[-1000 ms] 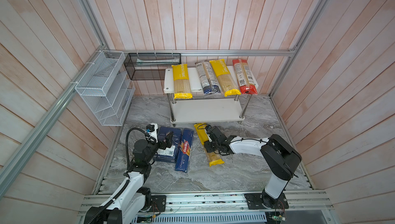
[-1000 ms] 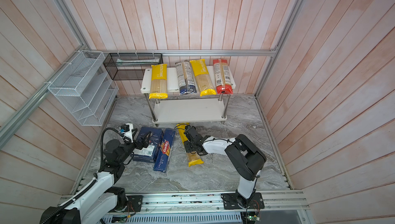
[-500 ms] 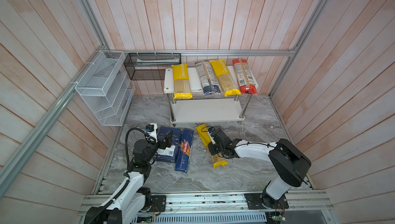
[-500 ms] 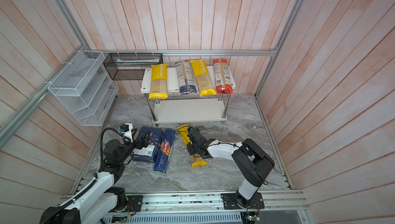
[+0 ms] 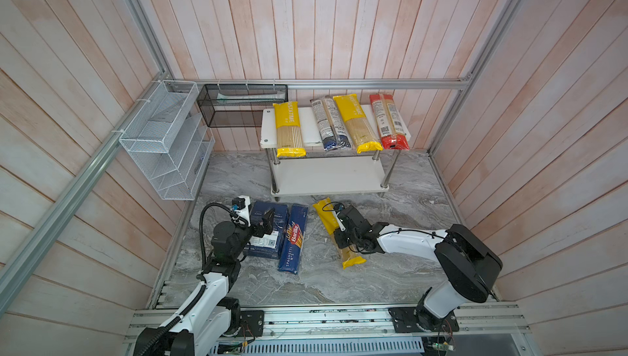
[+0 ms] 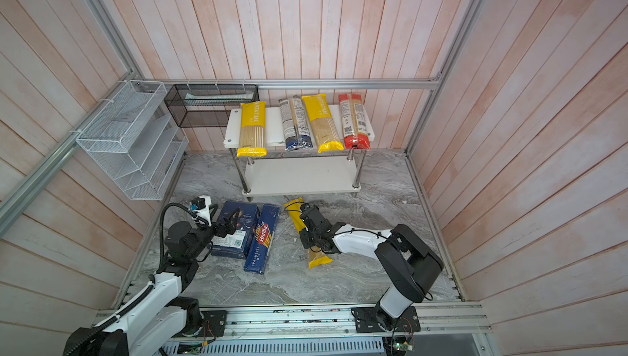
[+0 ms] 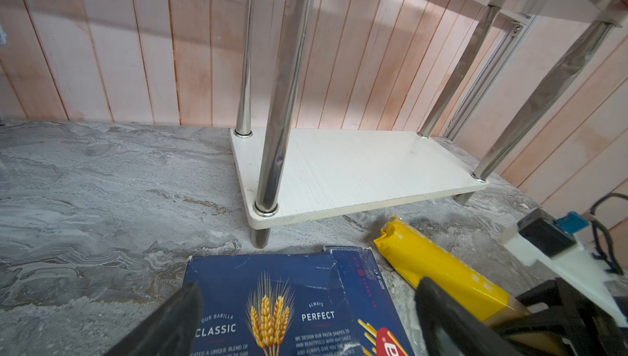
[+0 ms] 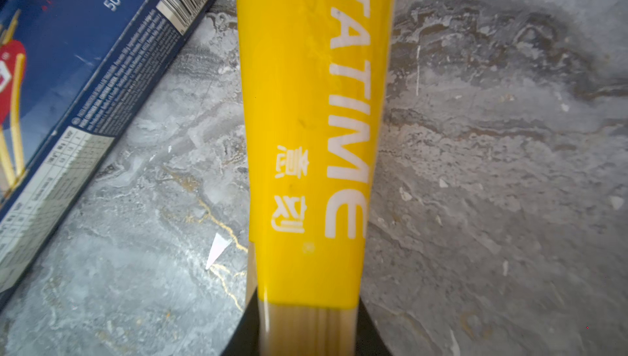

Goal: Arrange pasta packages on shelves
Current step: Pick up the pasta bag from the center of the table.

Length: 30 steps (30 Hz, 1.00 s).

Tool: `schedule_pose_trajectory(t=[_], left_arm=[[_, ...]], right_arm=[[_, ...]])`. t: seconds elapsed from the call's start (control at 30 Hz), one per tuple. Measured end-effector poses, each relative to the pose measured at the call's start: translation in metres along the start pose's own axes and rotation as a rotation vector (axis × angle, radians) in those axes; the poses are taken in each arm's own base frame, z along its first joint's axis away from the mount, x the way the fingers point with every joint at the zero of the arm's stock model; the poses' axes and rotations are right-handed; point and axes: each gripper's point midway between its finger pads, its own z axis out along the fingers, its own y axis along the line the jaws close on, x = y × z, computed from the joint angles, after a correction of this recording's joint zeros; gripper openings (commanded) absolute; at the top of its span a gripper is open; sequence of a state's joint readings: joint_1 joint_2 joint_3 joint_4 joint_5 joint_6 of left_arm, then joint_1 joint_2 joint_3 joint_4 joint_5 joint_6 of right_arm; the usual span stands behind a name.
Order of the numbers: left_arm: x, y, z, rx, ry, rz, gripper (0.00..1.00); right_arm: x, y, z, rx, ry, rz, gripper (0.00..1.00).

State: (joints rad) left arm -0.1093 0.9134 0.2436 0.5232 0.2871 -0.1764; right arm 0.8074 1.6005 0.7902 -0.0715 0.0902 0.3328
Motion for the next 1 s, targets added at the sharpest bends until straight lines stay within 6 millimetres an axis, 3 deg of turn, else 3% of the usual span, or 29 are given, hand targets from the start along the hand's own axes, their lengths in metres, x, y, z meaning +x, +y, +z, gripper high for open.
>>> schedule_pose_trajectory(t=[0.13, 0.3, 0.63, 1.0], left_arm=[[0.001, 0.0, 0.0, -0.001, 0.003, -0.001, 1.0], [0.003, 0.001, 0.001, -0.002, 0.011, -0.003, 1.0], [0.004, 0.001, 0.001, -0.002, 0.013, -0.004, 1.0], [0.004, 0.001, 0.002, -0.003, 0.015, -0.005, 1.0]], right_arm=[[0.003, -0.005, -0.011, 0.016, 0.005, 0.0, 0.07], [-0.009, -0.01, -0.025, 0.018, -0.035, 0.019, 0.02], [-0.015, -0.023, -0.043, 0.04, -0.054, 0.047, 0.0], [-0.037, -0.057, -0.061, 0.079, -0.12, 0.146, 0.0]])
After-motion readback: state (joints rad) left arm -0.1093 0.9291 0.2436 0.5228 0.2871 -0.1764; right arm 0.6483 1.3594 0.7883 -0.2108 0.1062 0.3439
